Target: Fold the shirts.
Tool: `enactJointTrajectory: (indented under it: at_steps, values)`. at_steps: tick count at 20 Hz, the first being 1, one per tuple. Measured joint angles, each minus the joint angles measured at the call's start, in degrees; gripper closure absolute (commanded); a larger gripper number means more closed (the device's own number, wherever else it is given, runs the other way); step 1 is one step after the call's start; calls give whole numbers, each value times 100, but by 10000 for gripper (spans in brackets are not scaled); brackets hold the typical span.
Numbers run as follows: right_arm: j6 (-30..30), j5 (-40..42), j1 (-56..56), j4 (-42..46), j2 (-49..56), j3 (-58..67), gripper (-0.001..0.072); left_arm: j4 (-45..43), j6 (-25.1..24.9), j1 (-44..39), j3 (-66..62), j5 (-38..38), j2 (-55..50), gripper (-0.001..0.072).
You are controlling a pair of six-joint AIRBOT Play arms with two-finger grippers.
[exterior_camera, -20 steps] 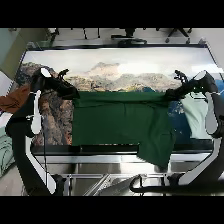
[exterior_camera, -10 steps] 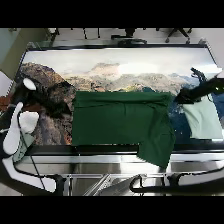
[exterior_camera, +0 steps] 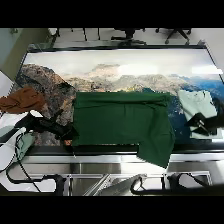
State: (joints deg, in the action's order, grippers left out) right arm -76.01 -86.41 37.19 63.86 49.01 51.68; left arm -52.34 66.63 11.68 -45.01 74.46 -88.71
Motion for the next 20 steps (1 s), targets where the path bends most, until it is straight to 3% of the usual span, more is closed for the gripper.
enactJointTrajectory:
  at_steps: [1,6,8,9,10,11,12,16,20]
  values:
    - [-35,87,46,2,-81,-299,159,83,-103,-44,28,-83,-66,669]
    - [223,605,138,-291,-155,-1648,165,162,-376,-166,-269,-26,-254,684]
    - [424,852,140,-474,-59,-2033,238,162,-409,-173,-457,-50,-273,684]
    - [540,966,109,-590,26,-2199,239,140,-420,-177,-533,-35,-282,684]
    - [632,1005,61,-726,116,-2304,329,120,-422,-177,-597,-13,-286,684]
    - [715,1047,-4,-844,214,-2382,587,111,-433,-177,-645,9,-289,684]
    - [807,1145,-81,-955,332,-2448,692,125,-435,-168,-675,83,-291,684]
    - [1047,804,-221,-1598,420,-2463,694,201,-433,35,-734,446,-289,685]
    - [173,389,-48,-916,-251,-2229,695,129,-367,372,-535,645,-11,685]
